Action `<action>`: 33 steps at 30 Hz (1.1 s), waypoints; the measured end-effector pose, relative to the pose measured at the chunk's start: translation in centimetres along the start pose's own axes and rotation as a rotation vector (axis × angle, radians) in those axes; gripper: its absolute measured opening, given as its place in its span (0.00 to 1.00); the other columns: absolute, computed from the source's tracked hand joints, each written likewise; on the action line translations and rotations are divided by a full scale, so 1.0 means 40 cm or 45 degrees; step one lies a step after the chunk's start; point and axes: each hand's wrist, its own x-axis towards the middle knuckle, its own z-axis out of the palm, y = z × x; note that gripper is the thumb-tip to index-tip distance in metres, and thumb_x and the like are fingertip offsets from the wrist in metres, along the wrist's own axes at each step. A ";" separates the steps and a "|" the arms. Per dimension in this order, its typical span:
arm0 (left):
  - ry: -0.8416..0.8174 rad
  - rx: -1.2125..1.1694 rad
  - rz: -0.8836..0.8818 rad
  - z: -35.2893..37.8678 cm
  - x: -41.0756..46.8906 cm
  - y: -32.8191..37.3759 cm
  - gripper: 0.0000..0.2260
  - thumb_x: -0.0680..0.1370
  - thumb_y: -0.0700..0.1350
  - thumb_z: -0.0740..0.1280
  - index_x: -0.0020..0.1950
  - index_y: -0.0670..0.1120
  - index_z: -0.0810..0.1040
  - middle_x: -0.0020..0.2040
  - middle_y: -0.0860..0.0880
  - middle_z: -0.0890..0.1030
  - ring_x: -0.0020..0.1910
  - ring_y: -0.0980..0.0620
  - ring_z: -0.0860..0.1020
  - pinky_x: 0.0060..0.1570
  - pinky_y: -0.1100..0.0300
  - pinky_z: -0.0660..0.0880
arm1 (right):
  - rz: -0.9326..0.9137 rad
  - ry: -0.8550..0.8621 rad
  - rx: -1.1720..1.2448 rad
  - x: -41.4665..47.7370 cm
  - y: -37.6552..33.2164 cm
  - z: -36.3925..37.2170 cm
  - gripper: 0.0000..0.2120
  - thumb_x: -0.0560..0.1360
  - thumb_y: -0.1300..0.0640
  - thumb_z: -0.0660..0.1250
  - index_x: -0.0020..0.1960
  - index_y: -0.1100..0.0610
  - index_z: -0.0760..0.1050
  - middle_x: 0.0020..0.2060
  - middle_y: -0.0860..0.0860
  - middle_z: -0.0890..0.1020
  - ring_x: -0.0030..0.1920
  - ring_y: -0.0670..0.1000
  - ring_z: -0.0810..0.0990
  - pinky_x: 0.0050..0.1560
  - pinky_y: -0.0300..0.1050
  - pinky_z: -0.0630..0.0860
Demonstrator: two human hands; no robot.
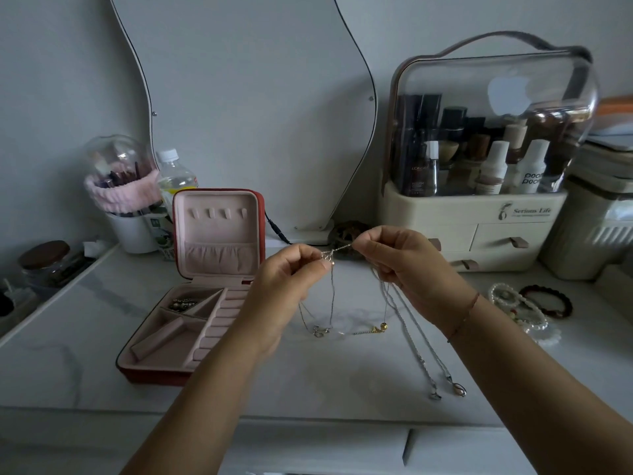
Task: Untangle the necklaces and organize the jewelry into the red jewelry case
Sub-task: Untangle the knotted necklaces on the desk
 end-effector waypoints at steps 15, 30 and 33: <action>-0.063 -0.396 -0.339 -0.005 0.011 0.004 0.08 0.79 0.42 0.63 0.48 0.40 0.81 0.27 0.50 0.73 0.23 0.59 0.62 0.23 0.69 0.59 | -0.026 -0.040 -0.413 -0.015 0.019 0.020 0.04 0.76 0.58 0.66 0.43 0.53 0.77 0.38 0.51 0.82 0.39 0.50 0.80 0.43 0.38 0.78; -0.135 -0.504 -0.421 -0.009 0.025 0.020 0.10 0.80 0.38 0.60 0.57 0.40 0.79 0.26 0.50 0.72 0.22 0.60 0.62 0.21 0.69 0.58 | -0.433 -0.097 -0.729 -0.040 0.057 0.054 0.10 0.72 0.54 0.71 0.51 0.44 0.76 0.45 0.46 0.77 0.43 0.44 0.76 0.44 0.34 0.74; -0.130 -0.533 -0.409 -0.008 0.031 0.025 0.10 0.80 0.38 0.60 0.56 0.40 0.78 0.26 0.50 0.71 0.21 0.60 0.62 0.21 0.69 0.57 | -0.382 -0.090 -0.729 -0.028 0.065 0.052 0.07 0.72 0.52 0.71 0.49 0.45 0.79 0.45 0.45 0.78 0.43 0.44 0.77 0.44 0.34 0.74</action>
